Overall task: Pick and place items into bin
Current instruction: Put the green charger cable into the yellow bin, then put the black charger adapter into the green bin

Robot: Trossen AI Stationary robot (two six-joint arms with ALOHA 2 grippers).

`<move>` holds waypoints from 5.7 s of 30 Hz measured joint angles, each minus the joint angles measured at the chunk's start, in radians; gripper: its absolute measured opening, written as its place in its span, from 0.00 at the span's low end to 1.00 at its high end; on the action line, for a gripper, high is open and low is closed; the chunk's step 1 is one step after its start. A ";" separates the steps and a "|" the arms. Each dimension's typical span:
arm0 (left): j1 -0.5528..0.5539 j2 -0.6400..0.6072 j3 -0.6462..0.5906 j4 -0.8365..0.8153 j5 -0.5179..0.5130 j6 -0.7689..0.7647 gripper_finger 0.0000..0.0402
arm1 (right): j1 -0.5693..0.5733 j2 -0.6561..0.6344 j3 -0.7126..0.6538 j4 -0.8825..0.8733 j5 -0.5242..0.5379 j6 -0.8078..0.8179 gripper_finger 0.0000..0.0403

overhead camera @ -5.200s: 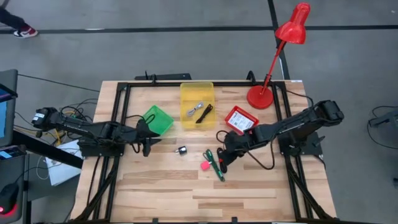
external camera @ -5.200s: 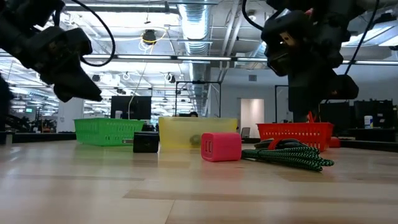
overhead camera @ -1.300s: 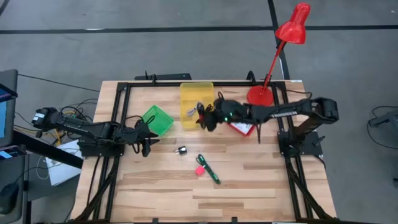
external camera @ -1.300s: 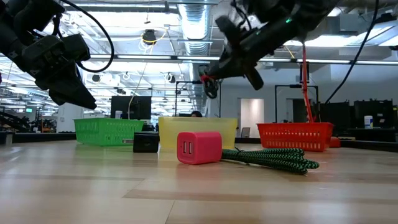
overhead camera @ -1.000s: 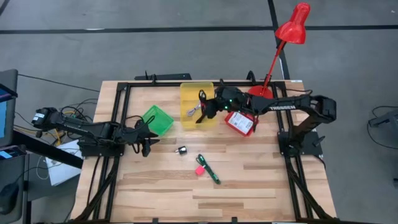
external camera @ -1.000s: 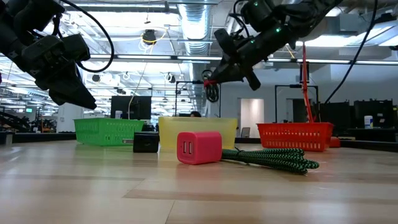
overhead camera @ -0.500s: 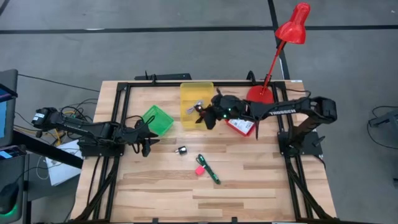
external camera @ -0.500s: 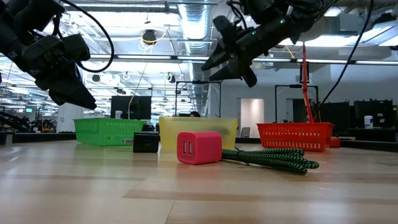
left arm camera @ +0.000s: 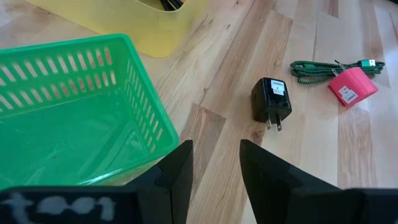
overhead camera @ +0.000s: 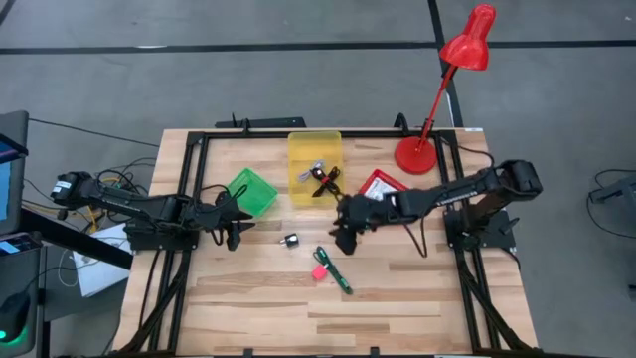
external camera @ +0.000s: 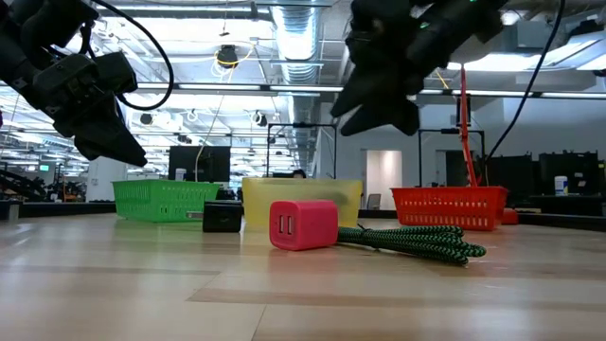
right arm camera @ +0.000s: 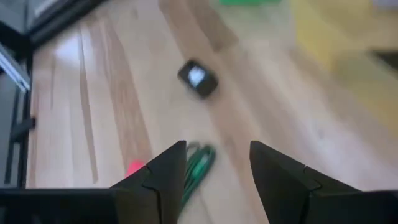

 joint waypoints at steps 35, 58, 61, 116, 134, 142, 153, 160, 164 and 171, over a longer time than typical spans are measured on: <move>0.000 0.000 0.000 0.001 0.000 -0.002 0.30 | 0.156 0.311 0.162 -0.188 -0.287 0.282 0.50; 0.000 0.000 0.000 0.002 0.000 -0.002 0.30 | 0.106 0.401 0.173 -0.114 -0.430 0.281 0.48; 0.000 0.000 0.000 0.003 0.000 -0.002 0.30 | 0.094 0.426 0.174 -0.099 -0.458 0.288 0.47; 0.000 0.000 0.000 -0.001 0.001 0.042 0.30 | 0.147 0.387 0.167 -0.178 -0.005 0.562 0.05; 0.000 0.000 0.000 -0.001 0.001 0.042 0.30 | 0.041 0.132 0.166 -0.195 0.399 0.332 0.02; 0.000 0.000 0.000 -0.001 0.001 0.043 0.30 | -0.162 0.104 0.167 0.043 0.415 -0.030 0.04; 0.000 0.000 0.000 -0.001 0.001 0.043 0.30 | -0.369 0.103 0.167 0.104 0.275 -0.106 0.23; 0.000 0.000 0.000 -0.001 0.001 0.043 0.30 | -0.331 0.103 0.167 0.103 0.283 -0.114 0.29; 0.000 0.000 0.000 -0.001 0.001 0.043 0.30 | -0.278 0.103 0.168 0.079 0.282 -0.116 0.30; 0.000 0.000 0.000 -0.001 0.001 0.043 0.30 | -0.163 0.103 0.168 -0.099 0.284 -0.134 0.30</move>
